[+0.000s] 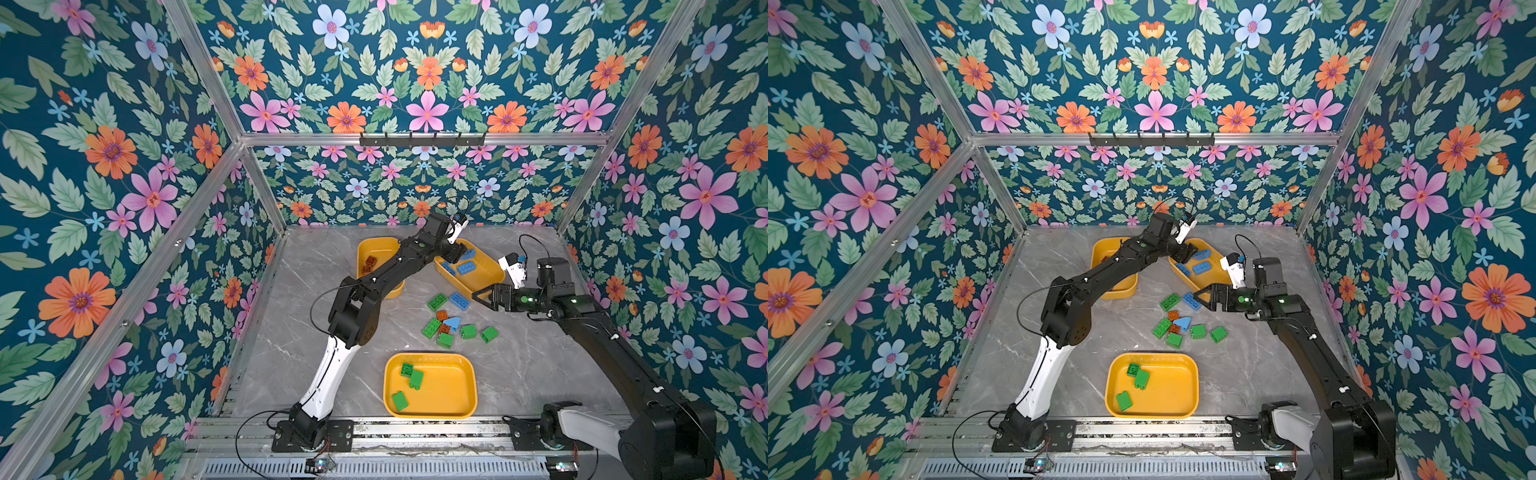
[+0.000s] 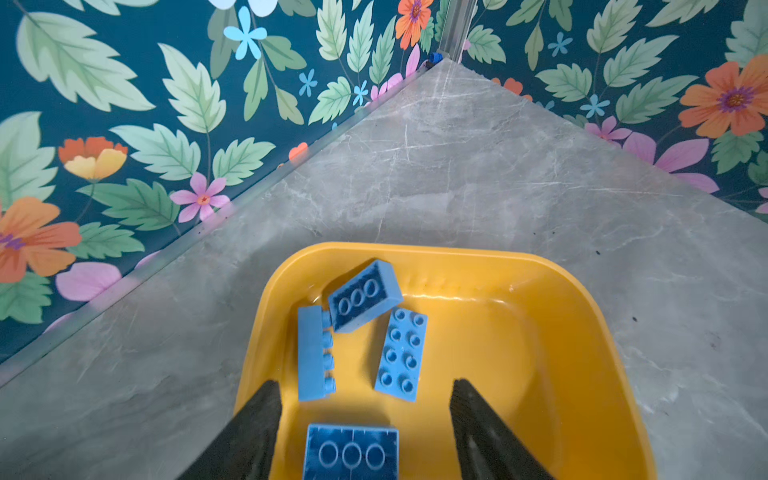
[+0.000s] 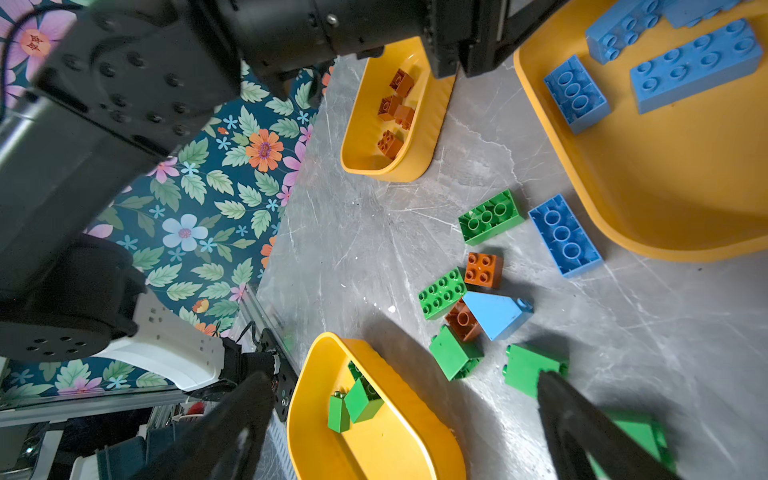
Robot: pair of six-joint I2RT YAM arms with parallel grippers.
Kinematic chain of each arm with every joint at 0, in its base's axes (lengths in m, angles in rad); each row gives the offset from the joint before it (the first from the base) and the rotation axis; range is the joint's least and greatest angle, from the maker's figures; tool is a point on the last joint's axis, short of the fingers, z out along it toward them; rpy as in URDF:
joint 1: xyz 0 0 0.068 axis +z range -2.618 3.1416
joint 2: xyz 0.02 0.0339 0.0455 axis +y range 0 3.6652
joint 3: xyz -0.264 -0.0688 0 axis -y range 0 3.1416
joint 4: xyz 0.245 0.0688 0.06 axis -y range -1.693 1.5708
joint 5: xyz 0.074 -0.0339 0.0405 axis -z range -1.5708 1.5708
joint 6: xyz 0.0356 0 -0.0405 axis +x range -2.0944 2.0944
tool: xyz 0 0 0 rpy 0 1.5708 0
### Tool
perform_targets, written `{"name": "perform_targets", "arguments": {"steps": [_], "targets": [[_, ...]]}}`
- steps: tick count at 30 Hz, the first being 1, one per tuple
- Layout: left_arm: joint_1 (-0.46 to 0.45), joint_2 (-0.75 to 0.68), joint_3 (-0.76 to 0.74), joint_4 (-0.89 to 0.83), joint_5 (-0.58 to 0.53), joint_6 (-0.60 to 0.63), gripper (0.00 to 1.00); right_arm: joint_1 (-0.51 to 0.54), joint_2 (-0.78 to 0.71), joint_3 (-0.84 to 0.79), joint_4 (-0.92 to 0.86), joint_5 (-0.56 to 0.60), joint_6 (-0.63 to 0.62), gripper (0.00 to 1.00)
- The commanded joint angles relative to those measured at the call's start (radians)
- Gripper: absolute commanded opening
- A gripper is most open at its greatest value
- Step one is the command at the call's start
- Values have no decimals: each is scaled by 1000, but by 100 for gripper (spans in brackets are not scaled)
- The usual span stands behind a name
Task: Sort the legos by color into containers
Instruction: 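Carry the blue brick into the far blue-brick bin, release, then lower the open left gripper onto the pile and grasp a green 2x4 brick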
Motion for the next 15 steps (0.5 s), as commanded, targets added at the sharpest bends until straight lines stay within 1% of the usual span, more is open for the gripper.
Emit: {"name": "perform_targets", "arguments": {"steps": [1, 5, 8, 12, 15], "targets": [[-6, -62, -61, -155, -25, -2, 68, 0, -6, -7, 17, -5, -3, 99], [-18, -163, -199, -229, -35, 1, 69, 1, -2, -17, 27, -12, -2, 99], [-29, -214, -290, -266, -42, 12, 70, 0, 0, -19, 32, -16, 0, 99], [-44, -242, -372, -284, -67, 27, 70, 1, 4, -20, 37, -22, 1, 99], [-49, -232, -399, -277, -82, 13, 70, 1, 2, -25, 39, -23, 3, 99]]}}
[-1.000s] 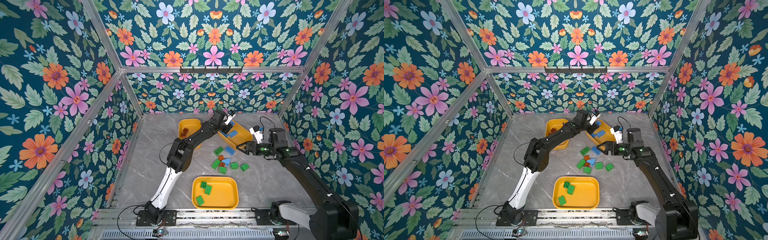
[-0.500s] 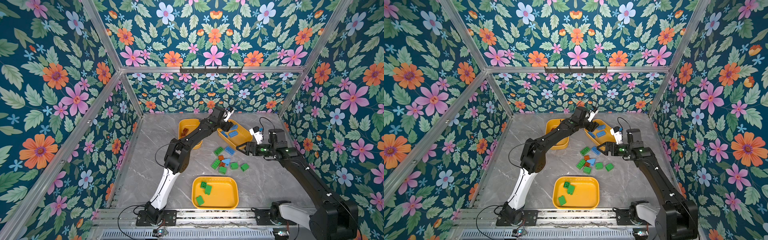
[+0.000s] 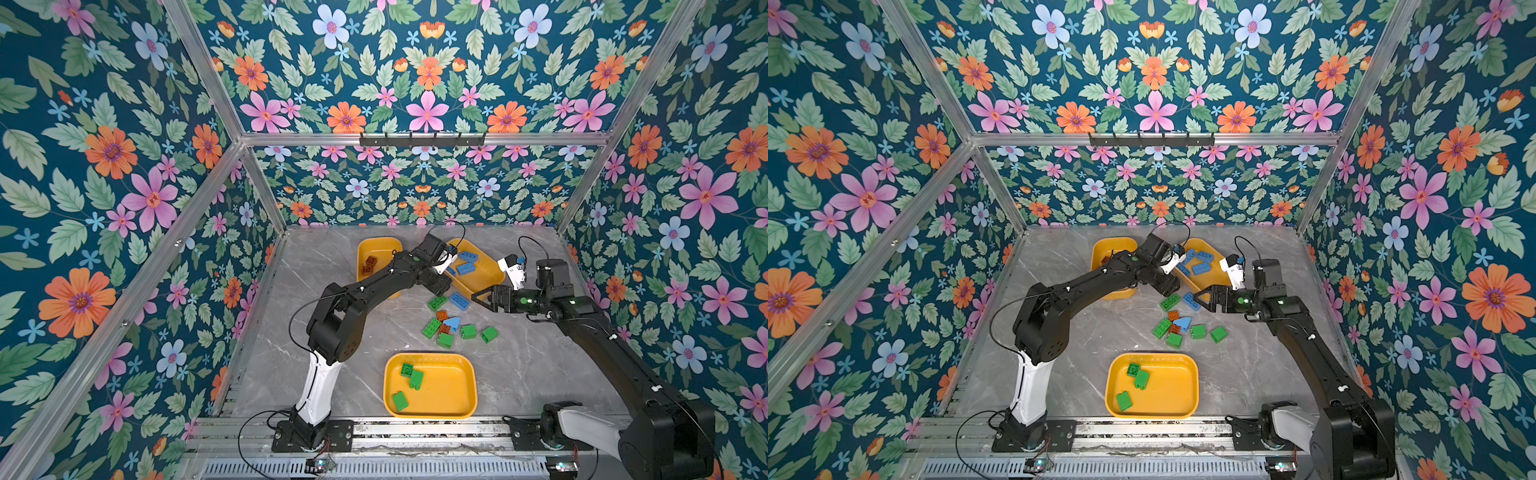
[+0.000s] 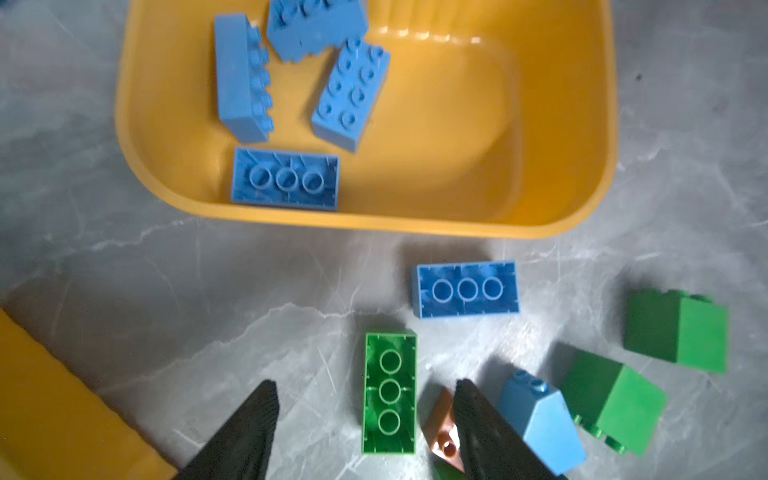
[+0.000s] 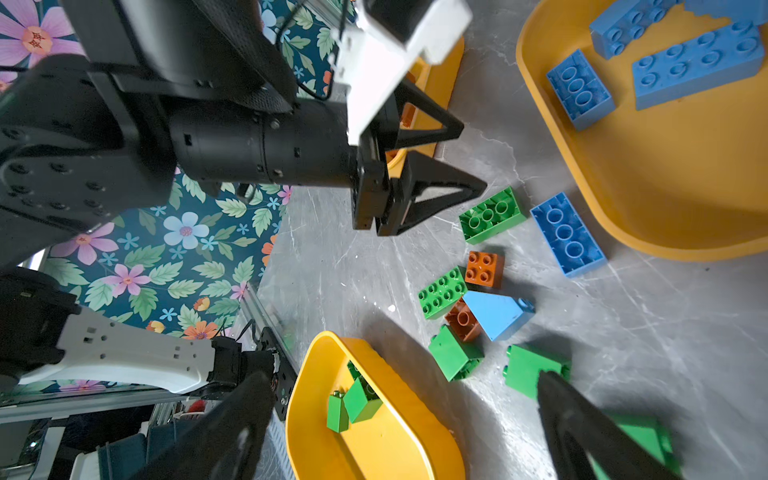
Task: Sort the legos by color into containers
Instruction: 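Lower the open left gripper onto the pile and grasp a green 2x4 brick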
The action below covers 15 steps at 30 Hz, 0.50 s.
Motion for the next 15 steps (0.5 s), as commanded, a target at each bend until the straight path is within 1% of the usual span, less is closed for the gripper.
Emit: {"name": "perform_targets", "arguments": {"steps": [1, 9, 15], "targets": [[-4, 8, -20, -16, -25, -4, 69, 1, -2, -5, 15, -13, 3, 99], [-4, 75, -40, 10, -40, -25, 67, 0, -23, -19, -5, -3, 0, 99], [-6, 97, -40, 31, -24, -32, 66, 1, -22, -20, -9, -1, 0, 99]]}}
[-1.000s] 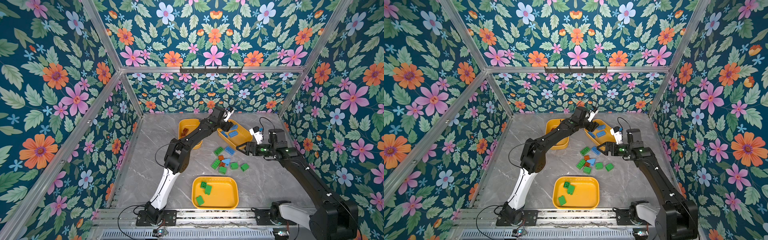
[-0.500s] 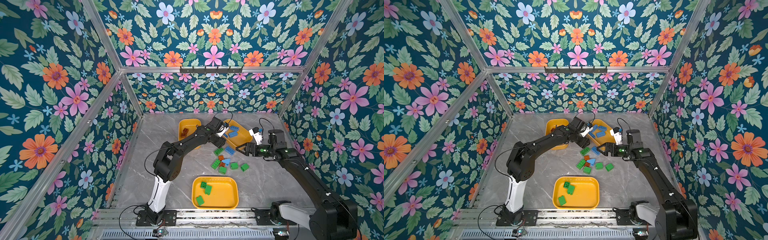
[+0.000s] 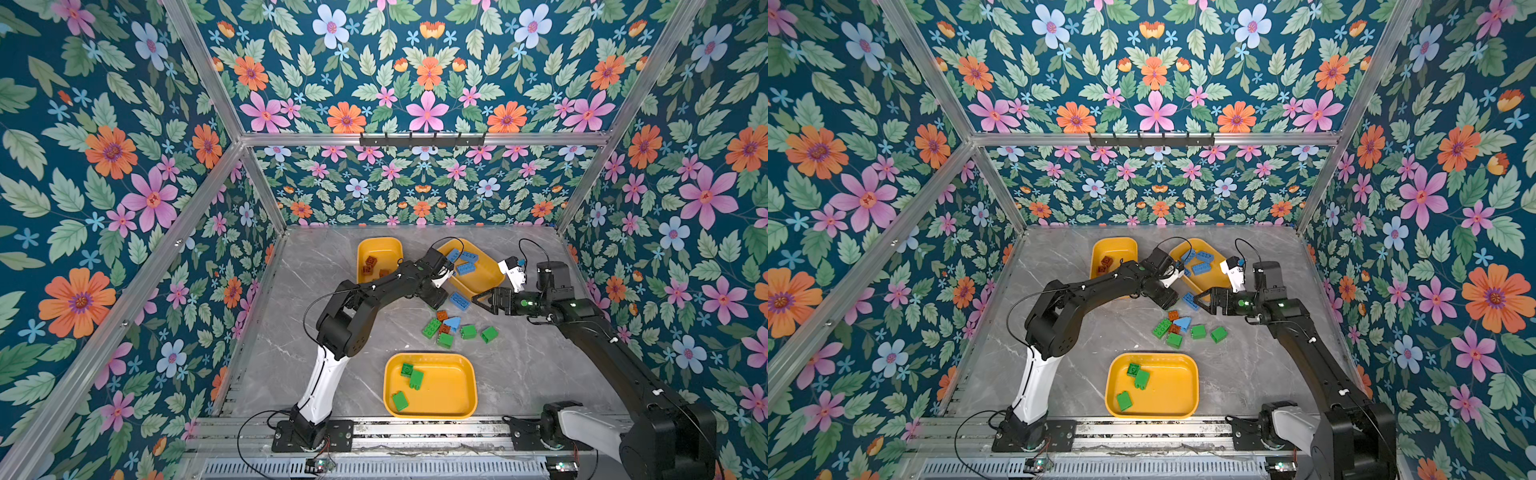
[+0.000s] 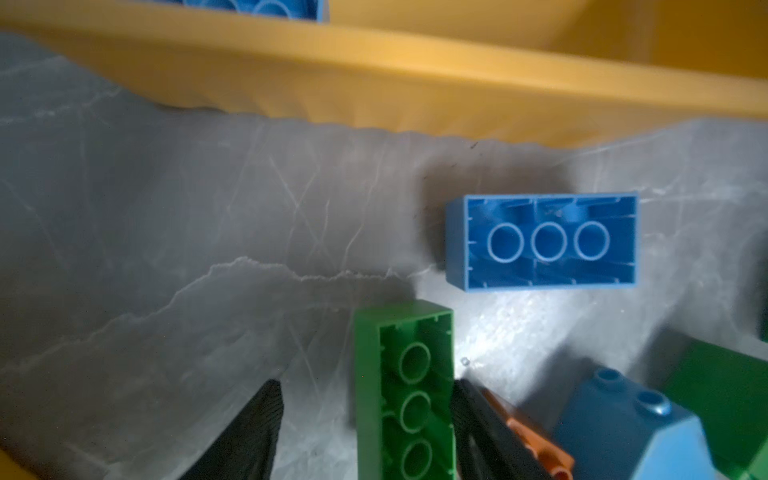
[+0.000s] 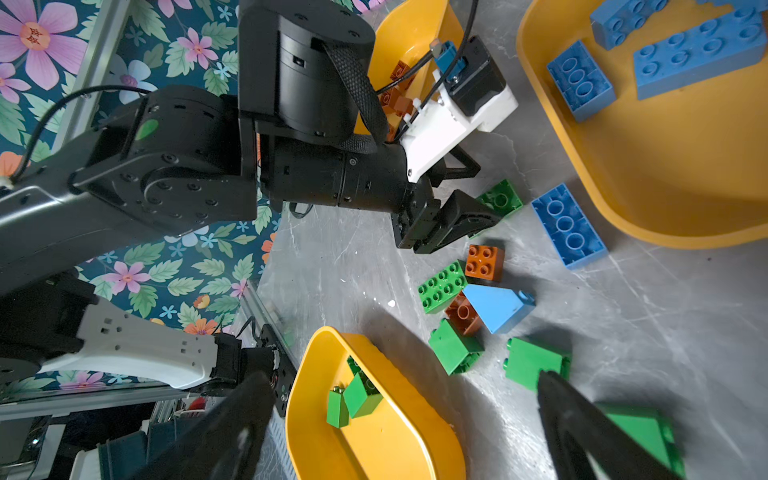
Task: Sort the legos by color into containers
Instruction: 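Lower the open left gripper onto the pile and grasp a green 2x4 brick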
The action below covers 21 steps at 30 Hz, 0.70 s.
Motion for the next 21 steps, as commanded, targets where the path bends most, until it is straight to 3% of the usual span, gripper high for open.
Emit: {"name": "perform_targets", "arguments": {"steps": [1, 16, 21], "targets": [[1, 9, 3, 12, 6, -12, 65, 1, -3, -2, -3, -1, -1, 99], [-18, -37, 11, 3, 23, -93, 65, -1, 3, 11, -15, -1, -9, 99], [-31, -18, 7, -15, -17, -106, 66, 1, 3, 8, -16, -2, -9, 99]]}}
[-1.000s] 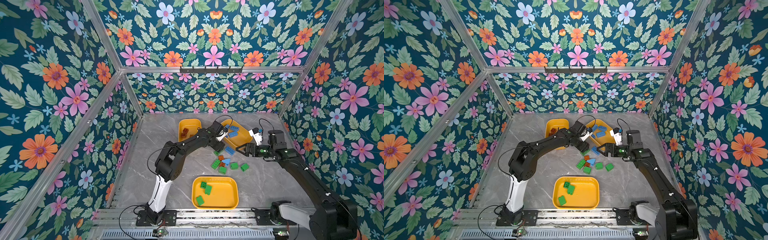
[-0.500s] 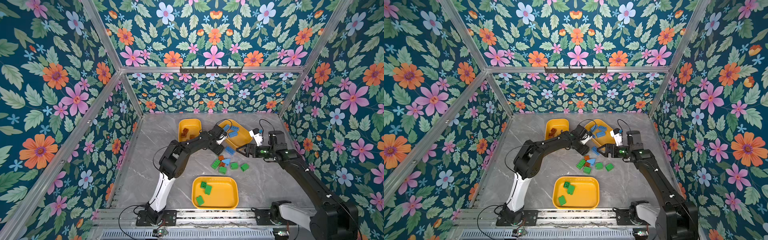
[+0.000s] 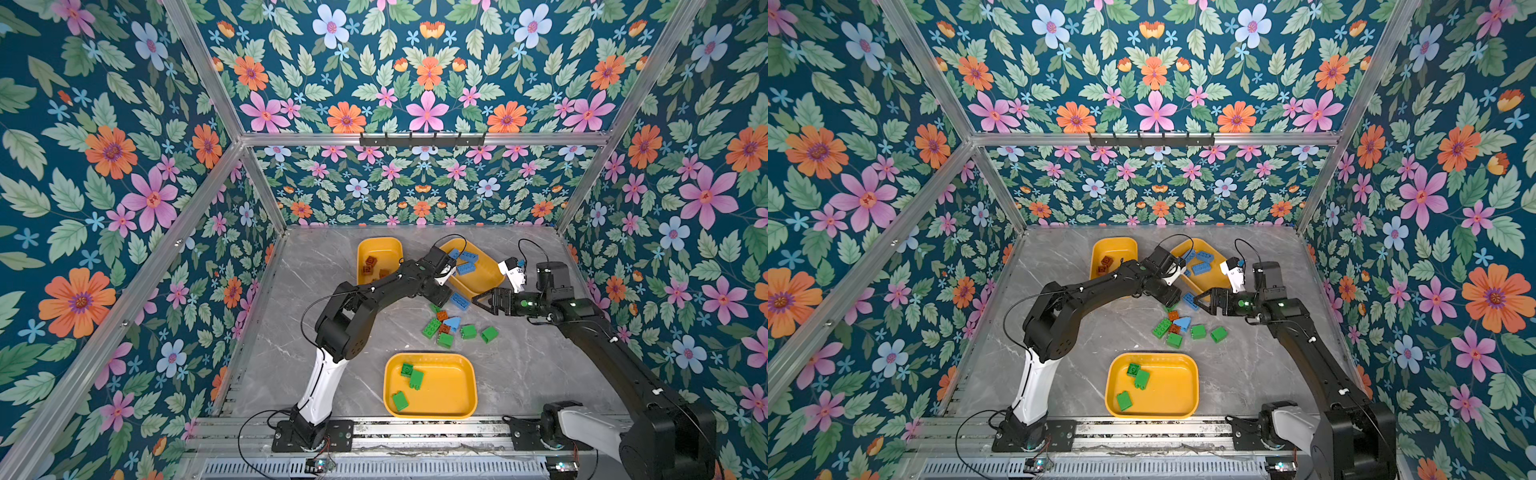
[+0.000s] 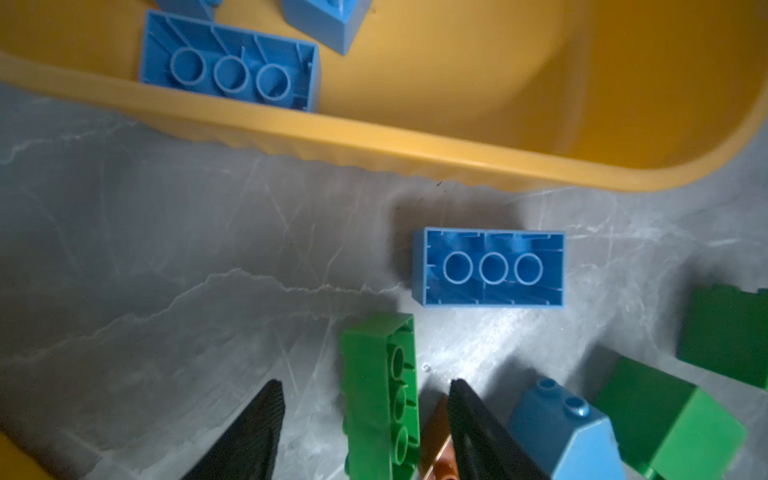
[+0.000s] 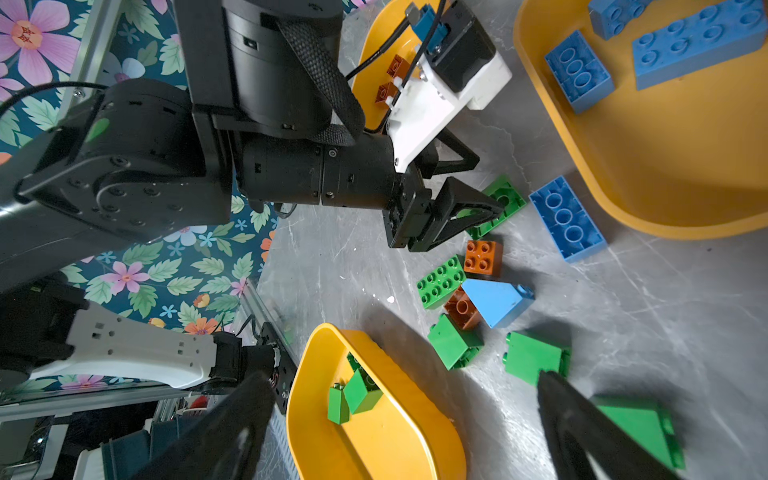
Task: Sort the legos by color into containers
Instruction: 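Lower the open left gripper onto the pile and grasp a green 2x4 brick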
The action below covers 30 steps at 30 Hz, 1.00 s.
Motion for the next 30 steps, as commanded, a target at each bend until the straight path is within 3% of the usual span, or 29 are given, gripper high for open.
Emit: {"name": "perform_targets", "arguments": {"steps": [1, 14, 23, 27, 30], "targets": [[-4, 15, -1, -20, -31, -22, 66, 0, 1, 6, 2, -4, -7, 99], [4, 75, 16, -27, -52, -67, 62, 0, -7, -5, 2, -2, -8, 99], [4, 87, 17, -50, -40, -87, 43, 0, -7, -7, 5, -2, -8, 99], [4, 76, 33, -68, -64, -86, 43, 0, -6, -8, 7, -2, -6, 99], [0, 75, 47, -100, -99, -74, 49, 0, -6, -9, 11, -3, -4, 99]]}}
